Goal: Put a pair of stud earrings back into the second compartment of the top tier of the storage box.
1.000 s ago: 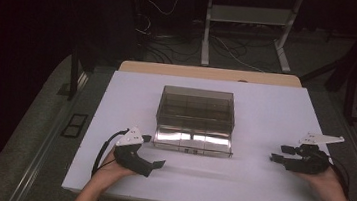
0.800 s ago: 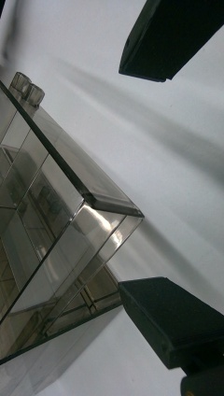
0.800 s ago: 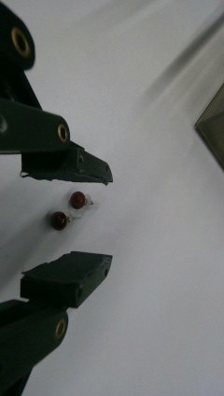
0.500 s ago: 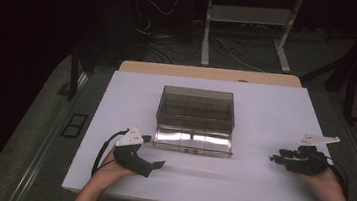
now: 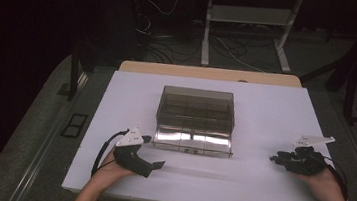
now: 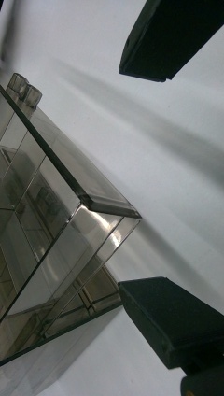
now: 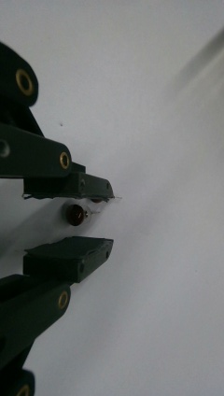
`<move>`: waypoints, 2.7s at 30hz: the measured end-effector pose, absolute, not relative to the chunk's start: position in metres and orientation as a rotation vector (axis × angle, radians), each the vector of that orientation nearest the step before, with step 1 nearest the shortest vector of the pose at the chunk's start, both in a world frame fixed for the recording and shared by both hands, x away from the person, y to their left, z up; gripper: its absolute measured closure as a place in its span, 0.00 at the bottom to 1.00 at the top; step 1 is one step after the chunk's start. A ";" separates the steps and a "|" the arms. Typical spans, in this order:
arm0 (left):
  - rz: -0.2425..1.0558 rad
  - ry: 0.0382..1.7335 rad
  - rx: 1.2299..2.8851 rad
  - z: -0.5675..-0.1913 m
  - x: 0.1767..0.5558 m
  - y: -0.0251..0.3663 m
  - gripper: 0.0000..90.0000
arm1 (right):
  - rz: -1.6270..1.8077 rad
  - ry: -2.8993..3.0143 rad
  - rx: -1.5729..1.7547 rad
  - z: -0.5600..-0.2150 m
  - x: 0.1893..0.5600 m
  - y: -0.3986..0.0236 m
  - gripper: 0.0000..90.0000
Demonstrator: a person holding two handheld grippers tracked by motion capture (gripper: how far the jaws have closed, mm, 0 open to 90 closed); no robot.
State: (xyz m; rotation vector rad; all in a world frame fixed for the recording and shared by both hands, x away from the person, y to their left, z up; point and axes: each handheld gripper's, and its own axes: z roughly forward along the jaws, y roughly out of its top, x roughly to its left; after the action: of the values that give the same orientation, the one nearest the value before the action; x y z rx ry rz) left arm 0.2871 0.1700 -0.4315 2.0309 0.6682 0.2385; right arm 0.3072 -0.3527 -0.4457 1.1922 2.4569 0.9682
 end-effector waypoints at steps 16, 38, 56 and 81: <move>0.240 0.673 2.030 -0.431 0.287 0.170 0.00 | 0.931 2.471 1.156 -0.447 0.306 -0.349 0.82; 0.238 0.672 2.030 -0.431 0.287 0.170 0.00 | 0.992 2.466 1.185 -0.446 0.307 -0.354 0.88; 0.238 0.673 2.034 -0.431 0.287 0.170 0.00 | 1.122 2.430 1.184 -0.428 0.302 -0.357 0.88; 0.238 0.684 2.028 -0.431 0.287 0.170 0.00 | 1.243 2.475 1.051 -0.401 0.295 -0.327 0.88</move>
State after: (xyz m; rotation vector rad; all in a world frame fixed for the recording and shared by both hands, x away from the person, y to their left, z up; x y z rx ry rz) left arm 0.2868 0.1699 -0.4314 2.0280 0.6845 0.2379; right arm 0.2948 -0.3275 -0.4013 1.0510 2.4745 1.2426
